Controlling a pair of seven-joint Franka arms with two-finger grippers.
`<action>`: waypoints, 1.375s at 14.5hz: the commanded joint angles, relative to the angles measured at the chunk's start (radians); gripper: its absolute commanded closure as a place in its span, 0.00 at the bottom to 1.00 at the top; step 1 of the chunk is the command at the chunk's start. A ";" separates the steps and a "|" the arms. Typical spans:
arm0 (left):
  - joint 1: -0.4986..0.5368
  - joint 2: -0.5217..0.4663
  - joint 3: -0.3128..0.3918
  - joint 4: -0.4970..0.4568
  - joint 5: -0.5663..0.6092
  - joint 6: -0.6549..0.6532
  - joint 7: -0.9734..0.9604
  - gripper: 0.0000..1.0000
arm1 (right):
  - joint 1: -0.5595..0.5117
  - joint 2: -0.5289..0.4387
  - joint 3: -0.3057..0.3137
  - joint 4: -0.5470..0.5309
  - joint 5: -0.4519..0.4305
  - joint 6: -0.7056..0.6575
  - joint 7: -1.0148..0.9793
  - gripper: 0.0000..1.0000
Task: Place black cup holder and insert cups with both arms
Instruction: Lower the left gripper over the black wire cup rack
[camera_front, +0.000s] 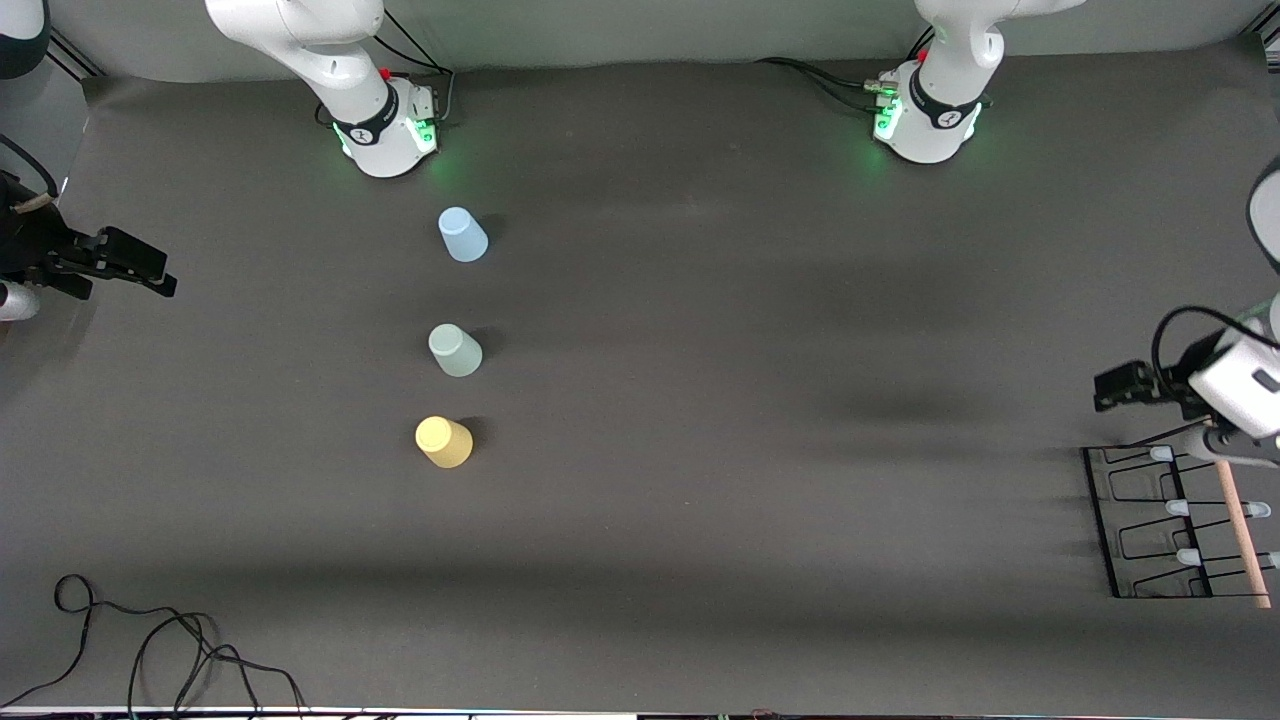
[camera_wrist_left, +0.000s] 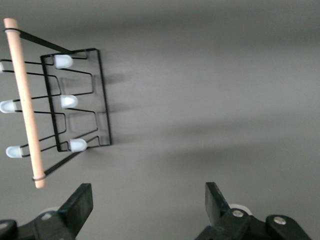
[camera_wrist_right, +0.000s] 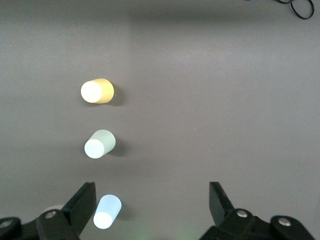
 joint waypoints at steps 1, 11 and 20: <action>0.029 0.089 0.012 0.042 0.020 0.071 -0.017 0.00 | -0.002 0.007 -0.002 0.021 0.012 -0.019 0.001 0.00; 0.184 0.252 0.050 0.088 0.029 0.227 0.198 0.34 | -0.003 0.018 -0.014 0.025 0.012 -0.026 -0.014 0.00; 0.183 0.338 0.050 0.129 0.040 0.344 0.198 0.98 | -0.003 0.017 -0.014 0.021 0.012 -0.026 -0.016 0.00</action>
